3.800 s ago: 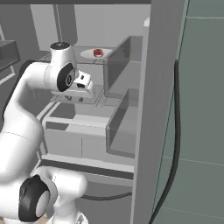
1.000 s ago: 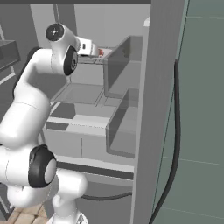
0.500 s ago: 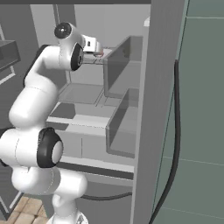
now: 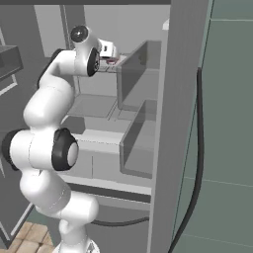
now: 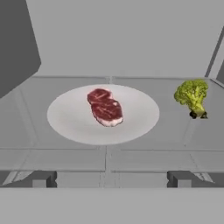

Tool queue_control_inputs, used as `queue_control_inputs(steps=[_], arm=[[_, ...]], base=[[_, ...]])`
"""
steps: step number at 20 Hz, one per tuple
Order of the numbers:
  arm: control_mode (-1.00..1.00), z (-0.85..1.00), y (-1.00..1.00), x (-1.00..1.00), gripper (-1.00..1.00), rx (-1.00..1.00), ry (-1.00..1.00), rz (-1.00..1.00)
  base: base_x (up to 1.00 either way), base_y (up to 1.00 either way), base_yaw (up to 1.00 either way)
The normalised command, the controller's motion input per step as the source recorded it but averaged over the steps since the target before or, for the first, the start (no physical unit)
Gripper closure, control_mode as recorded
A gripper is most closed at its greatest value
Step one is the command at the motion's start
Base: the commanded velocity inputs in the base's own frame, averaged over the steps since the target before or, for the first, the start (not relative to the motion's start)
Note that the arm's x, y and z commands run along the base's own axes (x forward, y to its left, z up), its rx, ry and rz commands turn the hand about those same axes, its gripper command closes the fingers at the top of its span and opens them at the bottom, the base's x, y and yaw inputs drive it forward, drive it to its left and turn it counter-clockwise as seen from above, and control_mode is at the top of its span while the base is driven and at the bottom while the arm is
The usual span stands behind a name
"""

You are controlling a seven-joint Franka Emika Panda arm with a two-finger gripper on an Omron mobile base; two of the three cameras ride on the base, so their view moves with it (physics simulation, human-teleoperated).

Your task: Retrieve the steak from the fridge and place it on the cutting board.

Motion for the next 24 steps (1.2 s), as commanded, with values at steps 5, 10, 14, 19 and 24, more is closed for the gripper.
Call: queue_control_inputs(steps=[5,10,14,19,24], arm=[[-1.00,-0.13,0.00,0.53,-1.00,0.00,0.06,0.00],[-1.00,-0.12,0.00,0.44,-1.00,0.00,0.01,0.00],[-1.00,-0.21,0.00,0.47,-1.00,0.00,0.02,0.00],[-1.00,-0.16,0.00,0.37,-1.00,0.00,0.01,0.00],[-1.00,-0.01,0.00,0.37,-1.00,0.00,0.02,0.00]], base=[[0.00,0.00,0.00],[0.00,0.00,0.00],[0.00,0.00,0.00],[0.00,0.00,0.00],[0.00,0.00,0.00]])
